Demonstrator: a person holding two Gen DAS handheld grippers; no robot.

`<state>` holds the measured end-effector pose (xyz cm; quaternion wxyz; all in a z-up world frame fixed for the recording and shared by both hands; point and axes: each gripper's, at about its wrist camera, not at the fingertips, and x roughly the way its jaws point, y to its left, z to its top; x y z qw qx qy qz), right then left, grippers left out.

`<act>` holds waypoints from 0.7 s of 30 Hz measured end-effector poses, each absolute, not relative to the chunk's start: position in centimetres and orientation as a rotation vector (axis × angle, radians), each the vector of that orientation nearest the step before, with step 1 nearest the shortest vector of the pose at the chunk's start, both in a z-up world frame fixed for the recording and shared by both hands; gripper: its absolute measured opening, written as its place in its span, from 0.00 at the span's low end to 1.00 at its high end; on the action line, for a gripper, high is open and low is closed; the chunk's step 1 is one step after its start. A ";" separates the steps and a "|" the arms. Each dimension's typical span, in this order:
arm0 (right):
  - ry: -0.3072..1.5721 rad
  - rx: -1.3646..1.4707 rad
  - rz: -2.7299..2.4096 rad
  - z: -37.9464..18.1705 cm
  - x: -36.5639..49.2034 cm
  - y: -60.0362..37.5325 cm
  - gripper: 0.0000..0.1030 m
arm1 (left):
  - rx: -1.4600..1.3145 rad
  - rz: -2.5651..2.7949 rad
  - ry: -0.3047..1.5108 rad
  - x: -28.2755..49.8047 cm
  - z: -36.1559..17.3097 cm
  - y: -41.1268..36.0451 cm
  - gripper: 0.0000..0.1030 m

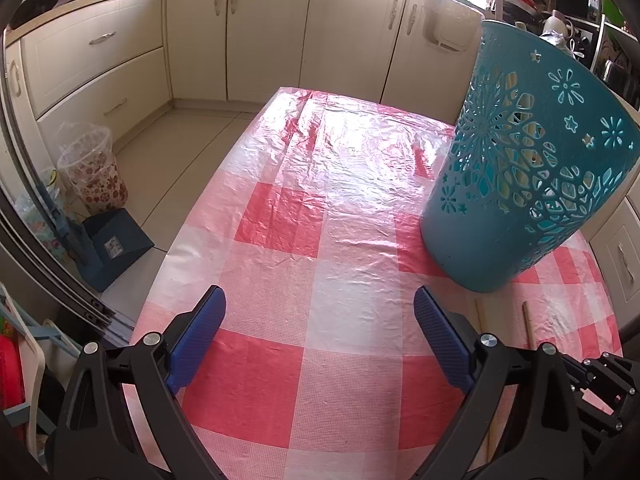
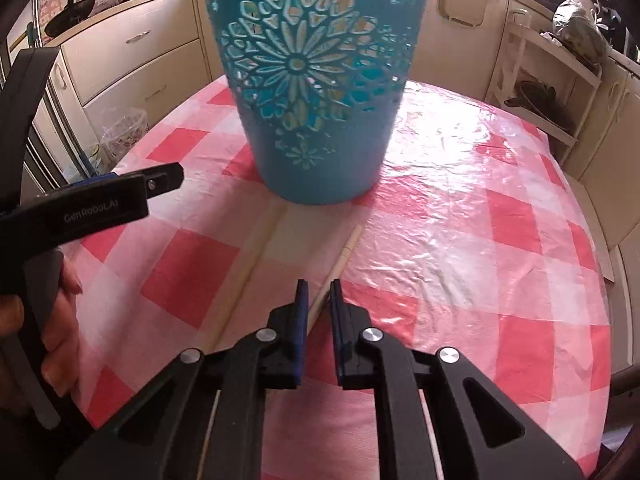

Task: Organize utensils
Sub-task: 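Bring the right tool back down to the chopsticks on the table, then close the left tool on another wooden chopstick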

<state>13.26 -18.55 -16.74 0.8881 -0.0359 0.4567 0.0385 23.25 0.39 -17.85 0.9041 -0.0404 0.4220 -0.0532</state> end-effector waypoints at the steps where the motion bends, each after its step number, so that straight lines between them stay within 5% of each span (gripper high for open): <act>1: 0.951 -0.076 0.062 -16.7 13.0 -19.5 0.11 | -0.080 -0.110 0.873 23.3 -17.9 0.3 0.88; 9: 0.953 0.052 0.047 -16.6 12.8 -24.2 0.11 | 0.002 -0.223 0.890 22.2 -17.6 -2.4 0.88; 17: 0.939 0.088 0.093 -16.6 12.5 -24.3 0.23 | 0.135 -0.304 0.930 19.8 -18.1 -8.4 0.88; 21: 0.937 0.106 0.107 -16.6 12.4 -24.5 0.26 | 0.149 -0.287 0.964 20.0 -18.5 -9.6 0.71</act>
